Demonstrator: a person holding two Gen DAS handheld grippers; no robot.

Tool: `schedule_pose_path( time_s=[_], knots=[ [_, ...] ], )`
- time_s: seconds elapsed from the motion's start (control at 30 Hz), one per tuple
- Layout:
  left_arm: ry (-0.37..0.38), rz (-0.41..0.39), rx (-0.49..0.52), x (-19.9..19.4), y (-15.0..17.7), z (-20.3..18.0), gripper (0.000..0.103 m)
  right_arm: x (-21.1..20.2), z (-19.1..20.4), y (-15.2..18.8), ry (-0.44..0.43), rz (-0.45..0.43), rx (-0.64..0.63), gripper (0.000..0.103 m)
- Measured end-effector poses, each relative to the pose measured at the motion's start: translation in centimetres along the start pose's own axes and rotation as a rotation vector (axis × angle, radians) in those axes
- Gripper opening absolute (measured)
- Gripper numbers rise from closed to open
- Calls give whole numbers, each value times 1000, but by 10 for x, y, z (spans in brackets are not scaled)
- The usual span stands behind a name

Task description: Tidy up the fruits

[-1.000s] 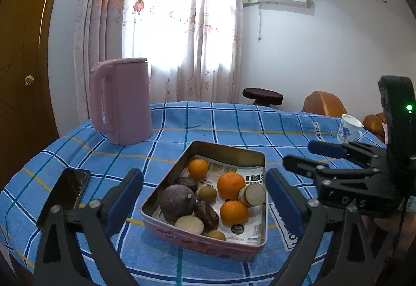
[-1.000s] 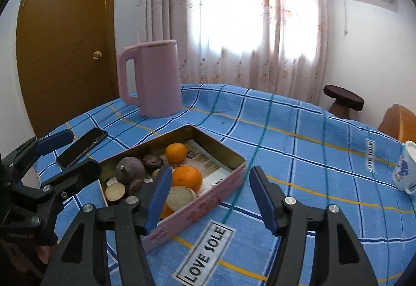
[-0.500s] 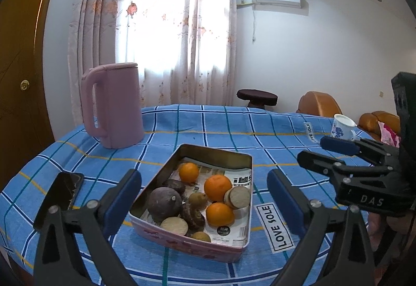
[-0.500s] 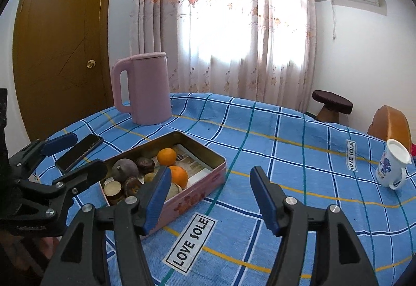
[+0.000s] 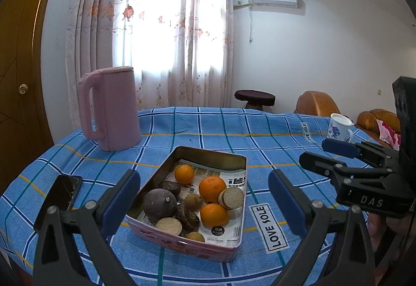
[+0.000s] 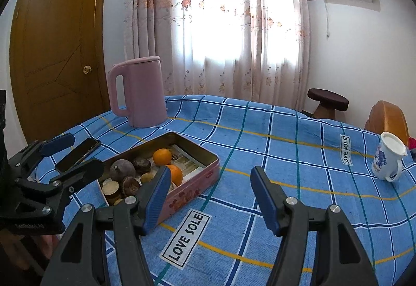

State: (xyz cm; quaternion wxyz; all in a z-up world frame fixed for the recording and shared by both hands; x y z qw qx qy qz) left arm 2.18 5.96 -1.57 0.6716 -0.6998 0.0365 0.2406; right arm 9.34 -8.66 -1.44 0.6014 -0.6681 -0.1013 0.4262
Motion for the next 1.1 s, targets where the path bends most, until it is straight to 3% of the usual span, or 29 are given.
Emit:
schedule_pose_path(
  time_s=[1.1],
  knots=[
    [4,-25,20,-9,-7,-17,103,-17,-17,12,46,-11,17,66]
  ],
)
Point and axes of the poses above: each gripper's, at about its wrist camera, not at the fingertips, and x roughly the way its jaws point, z to its left, y to its underside, the point moved 4 cm from there along x, roughly the way its jaws point, and after that the axes turned 10 degrees about -y, right-handed, at the moved point
